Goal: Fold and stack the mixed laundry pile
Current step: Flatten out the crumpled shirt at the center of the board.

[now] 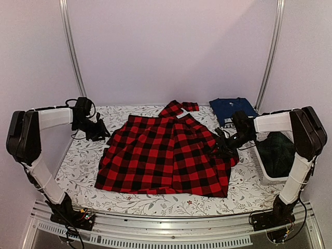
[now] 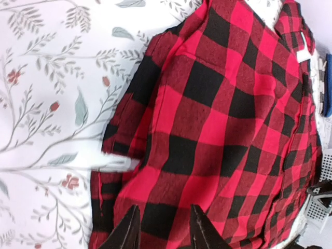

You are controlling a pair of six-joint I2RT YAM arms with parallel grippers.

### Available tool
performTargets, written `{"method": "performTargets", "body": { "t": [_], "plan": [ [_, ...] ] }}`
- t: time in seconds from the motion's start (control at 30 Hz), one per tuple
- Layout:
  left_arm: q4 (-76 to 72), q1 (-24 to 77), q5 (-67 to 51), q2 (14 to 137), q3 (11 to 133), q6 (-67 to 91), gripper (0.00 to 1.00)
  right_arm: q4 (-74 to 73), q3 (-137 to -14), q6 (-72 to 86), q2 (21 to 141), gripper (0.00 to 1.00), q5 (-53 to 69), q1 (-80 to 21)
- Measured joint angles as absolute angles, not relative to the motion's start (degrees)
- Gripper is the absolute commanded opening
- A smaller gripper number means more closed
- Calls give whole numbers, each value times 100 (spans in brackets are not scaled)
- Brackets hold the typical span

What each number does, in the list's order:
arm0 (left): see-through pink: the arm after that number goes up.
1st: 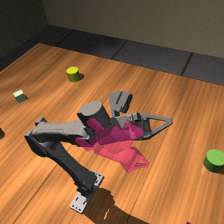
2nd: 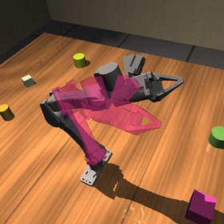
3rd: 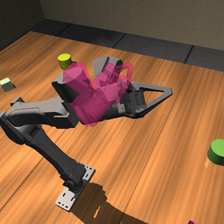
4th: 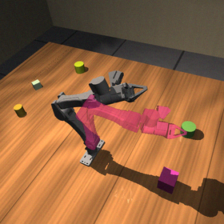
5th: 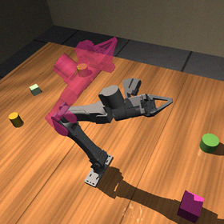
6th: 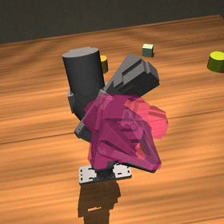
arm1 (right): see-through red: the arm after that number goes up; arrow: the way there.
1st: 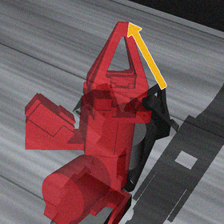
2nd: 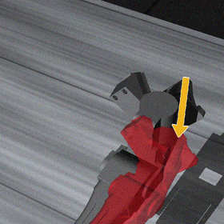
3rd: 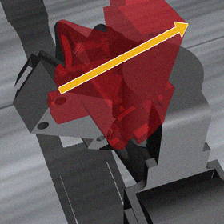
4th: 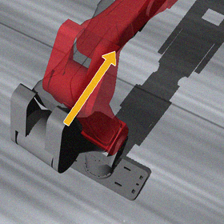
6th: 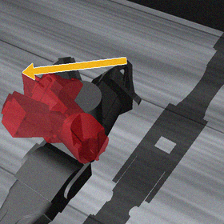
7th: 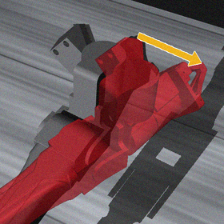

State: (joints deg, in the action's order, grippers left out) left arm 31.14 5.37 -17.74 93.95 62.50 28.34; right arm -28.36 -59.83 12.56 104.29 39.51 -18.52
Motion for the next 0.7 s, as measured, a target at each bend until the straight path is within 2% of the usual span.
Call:
{"method": "performTargets", "body": {
  "t": [0.23, 0.6, 0.63, 0.7],
  "plan": [
    [2921, 523, -2008, 10645, 6713, 2558, 27, -3065, -6438, 1256, 10294, 48, 3903, -2027],
    [2954, 550, -1900, 11083, 6818, 2333, 31, -2899, -5704, 1448, 10551, 49, 3997, -2130],
    [2965, 561, -1857, 11107, 6860, 2314, 28, -2858, -5704, 1463, 10560, 49, 4005, -2128],
    [2976, 580, -1806, 11146, 6912, 2274, 9, -2792, -5704, 1490, 10593, 50, 4053, -2132]
  ]
}}
